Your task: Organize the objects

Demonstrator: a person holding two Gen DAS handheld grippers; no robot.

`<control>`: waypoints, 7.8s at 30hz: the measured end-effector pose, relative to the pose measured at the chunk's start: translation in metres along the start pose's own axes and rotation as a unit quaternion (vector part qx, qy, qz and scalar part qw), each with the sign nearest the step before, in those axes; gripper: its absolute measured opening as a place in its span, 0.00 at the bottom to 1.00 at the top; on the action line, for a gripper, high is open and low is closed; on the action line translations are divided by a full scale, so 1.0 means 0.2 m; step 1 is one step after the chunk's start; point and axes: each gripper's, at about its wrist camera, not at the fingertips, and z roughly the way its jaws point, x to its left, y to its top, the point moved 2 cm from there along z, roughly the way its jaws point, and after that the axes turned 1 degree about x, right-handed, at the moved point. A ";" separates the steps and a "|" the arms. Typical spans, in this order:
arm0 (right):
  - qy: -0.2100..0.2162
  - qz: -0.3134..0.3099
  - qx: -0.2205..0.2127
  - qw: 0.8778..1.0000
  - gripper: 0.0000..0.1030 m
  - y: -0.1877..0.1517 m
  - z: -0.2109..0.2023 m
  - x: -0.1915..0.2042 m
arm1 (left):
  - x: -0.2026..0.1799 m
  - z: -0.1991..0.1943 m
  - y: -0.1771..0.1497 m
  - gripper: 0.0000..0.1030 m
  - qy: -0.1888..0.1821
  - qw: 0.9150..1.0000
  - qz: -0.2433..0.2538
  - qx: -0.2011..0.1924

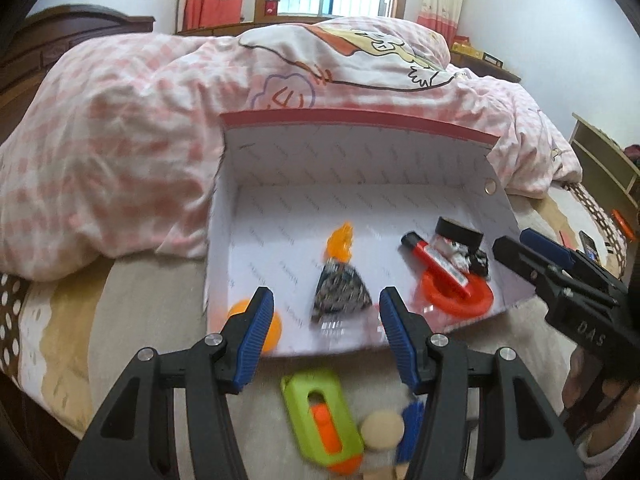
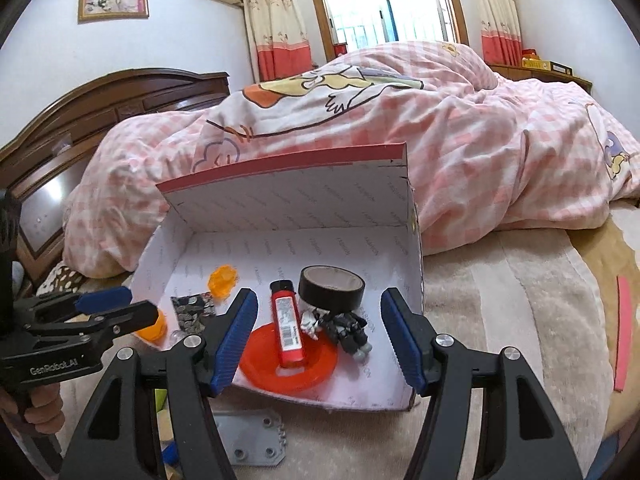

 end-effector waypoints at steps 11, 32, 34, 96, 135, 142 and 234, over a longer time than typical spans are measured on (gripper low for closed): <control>0.005 -0.034 -0.001 0.999 0.64 -0.07 -0.12 0.06 | 0.08 -0.11 -0.24 0.54 -0.015 1.000 -0.018 0.014; 0.022 -0.037 0.079 0.996 0.64 -0.41 -0.19 0.10 | 0.05 0.01 -0.37 0.54 -0.030 0.997 -0.048 0.061; 0.025 -0.038 0.080 0.996 0.64 -0.41 -0.19 0.11 | 0.05 0.04 -0.34 0.54 -0.028 0.996 -0.050 0.064; 0.044 -0.021 0.146 0.988 0.60 -0.46 -0.20 0.05 | 0.06 0.13 -0.38 0.48 0.015 0.999 -0.010 0.046; 0.024 -0.007 0.152 0.988 0.21 -0.53 -0.14 0.07 | 0.16 -0.07 -0.39 0.37 -0.003 0.999 -0.038 0.021; 0.038 0.024 0.147 0.988 0.35 -0.52 -0.15 0.02 | 0.16 -0.08 -0.37 0.37 -0.014 0.999 -0.047 0.020; -0.040 -0.068 0.080 0.994 0.49 -0.04 0.10 0.09 | 0.00 0.23 0.13 0.37 0.025 1.000 0.004 0.006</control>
